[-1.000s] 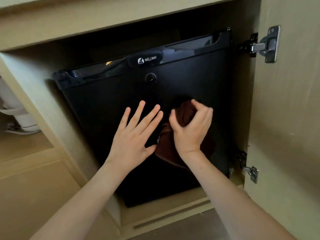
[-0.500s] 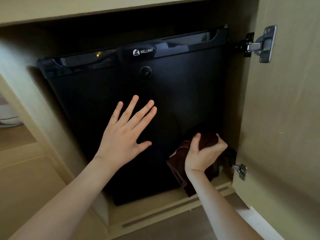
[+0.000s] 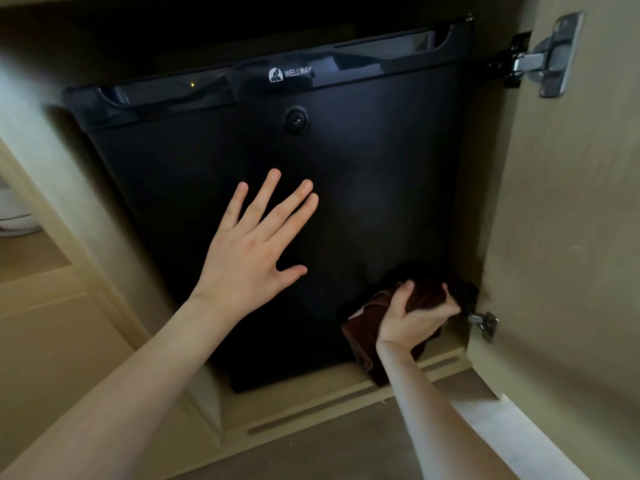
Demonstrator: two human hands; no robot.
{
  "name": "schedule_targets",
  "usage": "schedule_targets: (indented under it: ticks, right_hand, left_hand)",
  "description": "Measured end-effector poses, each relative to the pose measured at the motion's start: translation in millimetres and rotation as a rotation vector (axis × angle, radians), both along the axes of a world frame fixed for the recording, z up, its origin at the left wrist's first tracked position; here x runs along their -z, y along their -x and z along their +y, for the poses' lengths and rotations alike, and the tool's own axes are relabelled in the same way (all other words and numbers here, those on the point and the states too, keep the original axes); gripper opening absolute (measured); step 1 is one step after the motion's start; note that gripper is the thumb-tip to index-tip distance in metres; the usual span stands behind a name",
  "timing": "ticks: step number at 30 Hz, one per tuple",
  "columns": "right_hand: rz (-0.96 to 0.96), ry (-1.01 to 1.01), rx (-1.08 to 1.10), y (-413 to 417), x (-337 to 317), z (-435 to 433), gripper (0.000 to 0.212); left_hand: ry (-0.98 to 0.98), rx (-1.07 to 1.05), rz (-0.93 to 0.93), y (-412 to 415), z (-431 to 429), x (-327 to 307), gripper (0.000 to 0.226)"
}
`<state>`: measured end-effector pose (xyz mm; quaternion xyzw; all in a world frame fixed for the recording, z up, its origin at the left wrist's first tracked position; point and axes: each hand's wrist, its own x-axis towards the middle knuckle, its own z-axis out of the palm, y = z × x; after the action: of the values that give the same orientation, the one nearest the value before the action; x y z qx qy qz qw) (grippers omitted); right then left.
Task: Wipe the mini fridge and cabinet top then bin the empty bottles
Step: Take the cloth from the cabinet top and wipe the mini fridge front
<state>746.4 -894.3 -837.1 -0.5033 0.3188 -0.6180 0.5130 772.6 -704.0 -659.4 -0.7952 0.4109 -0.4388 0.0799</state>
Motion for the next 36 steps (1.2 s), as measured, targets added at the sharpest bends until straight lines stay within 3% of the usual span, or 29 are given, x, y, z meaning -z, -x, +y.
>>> schedule_targets:
  ticks: [3, 9, 14, 23, 28, 33, 36]
  right_hand:
    - [0.011, -0.079, -0.032, 6.5, 2.9, 5.1, 0.065]
    - [-0.045, -0.187, -0.007, 1.2, -6.0, 20.5, 0.057]
    - [-0.073, -0.135, -0.075, -6.9, -7.0, 75.2, 0.051]
    - [0.039, -0.117, -0.123, -25.6, 0.4, 196.7, 0.052]
    - [0.122, -0.135, -0.291, -25.0, -0.6, 250.1, 0.056]
    - [0.054, -0.321, -0.349, -26.7, -6.5, 243.9, 0.044]
    - [0.003, -0.26, -0.279, -21.6, -33.1, 230.4, 0.05]
  left_hand:
    - [-0.016, 0.003, 0.011, -0.2, 3.3, -2.6, 0.103]
    - [-0.111, 0.023, 0.007, -2.4, 27.9, -6.5, 0.1]
    - [-0.148, -0.001, 0.011, -2.9, 51.8, 0.7, 0.1]
    - [-0.192, -0.036, 0.035, -1.4, 69.8, 7.5, 0.099]
    - [-0.193, -0.043, 0.036, -2.8, 78.6, 13.3, 0.1]
    - [-0.188, -0.045, 0.029, -2.8, 77.5, 16.2, 0.1]
    - [-0.186, -0.049, 0.029, -3.0, 77.6, 14.9, 0.1]
